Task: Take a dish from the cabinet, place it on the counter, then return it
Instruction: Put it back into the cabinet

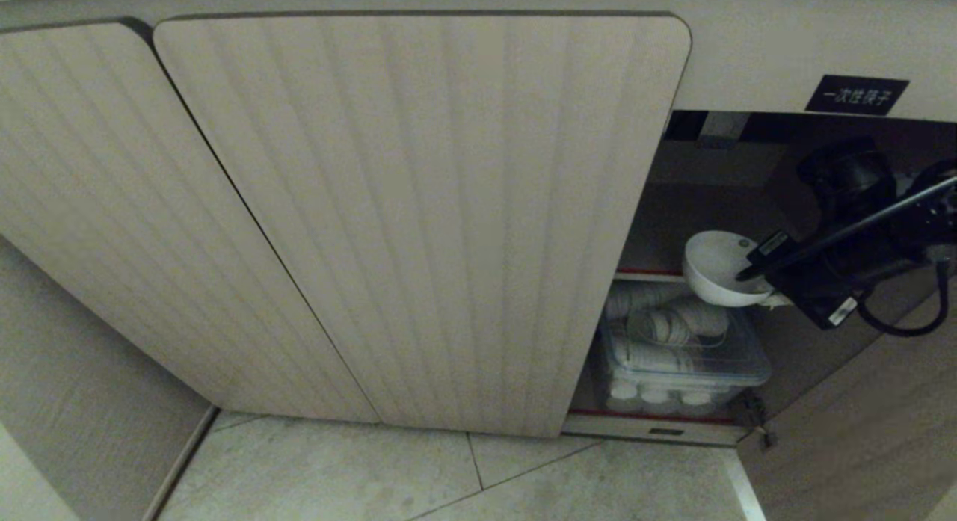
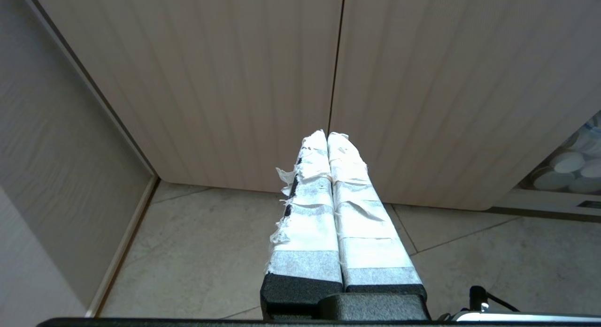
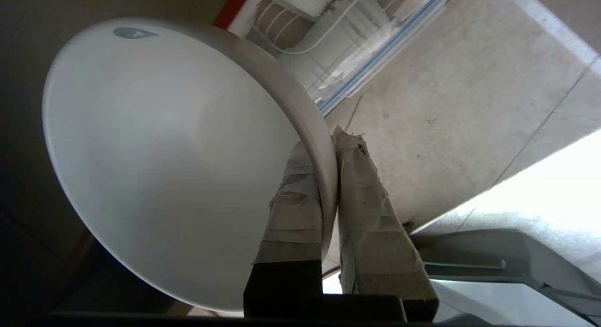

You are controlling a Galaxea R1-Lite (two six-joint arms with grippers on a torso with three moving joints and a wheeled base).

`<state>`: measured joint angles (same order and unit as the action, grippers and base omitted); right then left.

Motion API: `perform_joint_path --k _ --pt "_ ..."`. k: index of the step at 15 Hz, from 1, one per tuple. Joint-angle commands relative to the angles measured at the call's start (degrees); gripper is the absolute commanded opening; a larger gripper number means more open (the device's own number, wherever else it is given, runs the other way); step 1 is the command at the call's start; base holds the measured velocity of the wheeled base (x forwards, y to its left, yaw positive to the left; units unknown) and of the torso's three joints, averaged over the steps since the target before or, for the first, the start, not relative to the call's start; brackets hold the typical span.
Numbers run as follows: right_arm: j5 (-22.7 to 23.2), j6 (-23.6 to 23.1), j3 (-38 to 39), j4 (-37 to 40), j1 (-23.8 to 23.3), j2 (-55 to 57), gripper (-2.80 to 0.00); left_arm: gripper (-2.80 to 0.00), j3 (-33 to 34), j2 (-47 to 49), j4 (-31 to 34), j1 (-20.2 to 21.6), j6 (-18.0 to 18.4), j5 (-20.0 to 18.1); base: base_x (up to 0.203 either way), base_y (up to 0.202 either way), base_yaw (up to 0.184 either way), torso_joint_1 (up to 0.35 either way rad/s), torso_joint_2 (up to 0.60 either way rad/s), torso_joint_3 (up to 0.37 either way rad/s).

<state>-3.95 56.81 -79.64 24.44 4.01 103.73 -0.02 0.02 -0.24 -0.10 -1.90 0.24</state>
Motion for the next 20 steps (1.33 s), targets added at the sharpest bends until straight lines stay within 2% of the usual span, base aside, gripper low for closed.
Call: perform_joint_path --k 1,6,9,20 --pt "0.18 0.06 -1.09 0.19 -0.29 0.88 -2.80 -2.80 -0.05 -0.02 -0.02 0.01 -0.03 0.03 0.000 0.000 0.000 0.000 0.00 0.000" --pt "0.92 -1.40 -4.40 0.51 -1.58 2.62 -2.80 -2.80 -0.04 -0.02 -0.02 0.01 -0.03 0.02 0.000 0.000 0.000 0.000 0.00 0.000" --pt "2.90 -1.61 -7.20 1.22 -2.52 3.41 -2.80 -2.80 0.02 -0.02 -0.02 0.01 -0.03 0.02 0.000 0.000 0.000 0.000 0.00 0.000" --pt "2.90 -1.61 -7.81 1.13 -2.52 5.35 -2.80 -2.80 -0.06 -0.02 -0.02 0.01 -0.03 0.09 0.000 0.000 0.000 0.000 0.00 0.000"
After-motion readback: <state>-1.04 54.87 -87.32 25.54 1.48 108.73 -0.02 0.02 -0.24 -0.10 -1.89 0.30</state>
